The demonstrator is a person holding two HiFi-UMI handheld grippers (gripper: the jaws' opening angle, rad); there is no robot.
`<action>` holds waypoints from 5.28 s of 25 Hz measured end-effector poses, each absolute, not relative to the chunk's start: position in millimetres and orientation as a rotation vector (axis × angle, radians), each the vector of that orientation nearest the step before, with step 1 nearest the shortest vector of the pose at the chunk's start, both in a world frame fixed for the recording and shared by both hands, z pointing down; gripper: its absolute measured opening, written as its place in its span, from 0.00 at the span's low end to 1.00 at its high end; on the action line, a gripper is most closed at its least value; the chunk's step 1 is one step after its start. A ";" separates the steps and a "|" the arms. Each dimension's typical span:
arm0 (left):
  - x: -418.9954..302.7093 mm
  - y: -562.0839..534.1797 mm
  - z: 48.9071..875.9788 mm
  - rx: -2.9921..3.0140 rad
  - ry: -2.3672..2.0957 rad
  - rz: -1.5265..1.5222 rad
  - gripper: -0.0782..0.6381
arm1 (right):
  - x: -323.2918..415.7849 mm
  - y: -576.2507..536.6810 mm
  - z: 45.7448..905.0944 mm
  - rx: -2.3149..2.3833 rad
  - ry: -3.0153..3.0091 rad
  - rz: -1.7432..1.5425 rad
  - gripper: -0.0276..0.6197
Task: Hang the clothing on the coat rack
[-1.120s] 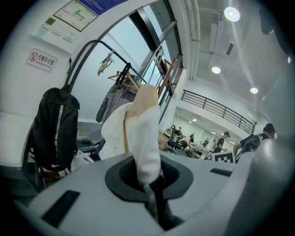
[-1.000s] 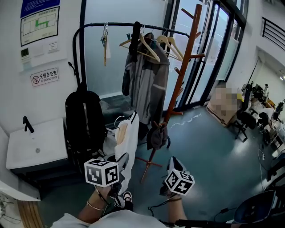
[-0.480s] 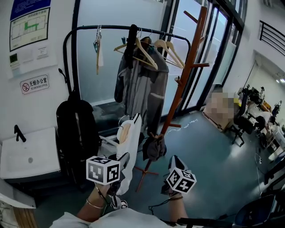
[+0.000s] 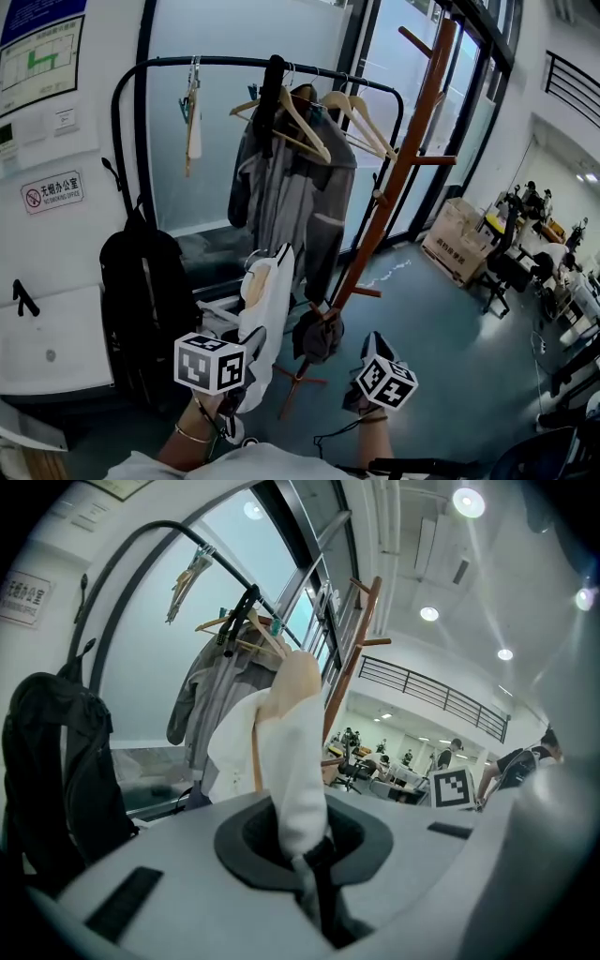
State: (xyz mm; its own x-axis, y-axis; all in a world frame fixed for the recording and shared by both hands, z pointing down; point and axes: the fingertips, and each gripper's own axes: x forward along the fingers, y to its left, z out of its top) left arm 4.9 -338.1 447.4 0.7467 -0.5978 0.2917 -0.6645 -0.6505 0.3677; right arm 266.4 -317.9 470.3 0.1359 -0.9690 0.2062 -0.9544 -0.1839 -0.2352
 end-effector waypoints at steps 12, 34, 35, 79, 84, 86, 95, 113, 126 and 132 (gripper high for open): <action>29.5 -412.7 452.2 2.548 -0.906 0.279 0.15 | 306.2 -383.0 465.1 -2.393 1.907 -0.460 0.08; 72.4 -460.7 410.8 2.667 -0.915 0.472 0.14 | 377.7 -435.3 451.3 -2.317 1.878 -0.449 0.08; 73.8 -461.9 406.2 2.678 -0.912 0.477 0.14 | 379.0 -434.9 450.4 -2.319 1.884 -0.444 0.08; 137.8 -491.2 220.1 2.961 -0.838 0.481 0.14 | 404.9 -425.0 428.2 -2.325 1.955 -0.417 0.08; 145.7 -496.6 204.1 2.944 -0.773 0.426 0.14 | 405.3 -422.2 430.6 -2.311 1.958 -0.431 0.08; 144.7 -503.0 201.0 2.918 -0.770 0.416 0.14 | 405.4 -421.2 432.2 -2.308 1.958 -0.437 0.08; 146.1 -508.4 169.1 2.956 -0.801 0.427 0.14 | 411.4 -418.6 436.7 -2.309 1.934 -0.455 0.08; 166.3 -509.6 98.1 3.040 -0.857 0.477 0.14 | 418.2 -409.1 445.3 -2.300 1.911 -0.497 0.08; 187.4 -523.5 54.8 3.059 -0.918 0.528 0.14 | 440.6 -404.1 453.8 -2.302 1.863 -0.546 0.08; 190.2 -528.8 43.2 3.036 -0.954 0.576 0.14 | 447.2 -391.9 462.3 -2.310 1.833 -0.562 0.08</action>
State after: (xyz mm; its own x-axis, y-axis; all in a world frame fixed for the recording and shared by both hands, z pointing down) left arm 190.2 -528.8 43.2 0.7629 -0.5691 0.3068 -0.5363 -0.8221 -0.1913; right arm 447.2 -391.9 462.3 0.1881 -0.9612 0.2017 -0.9092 -0.2481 -0.3344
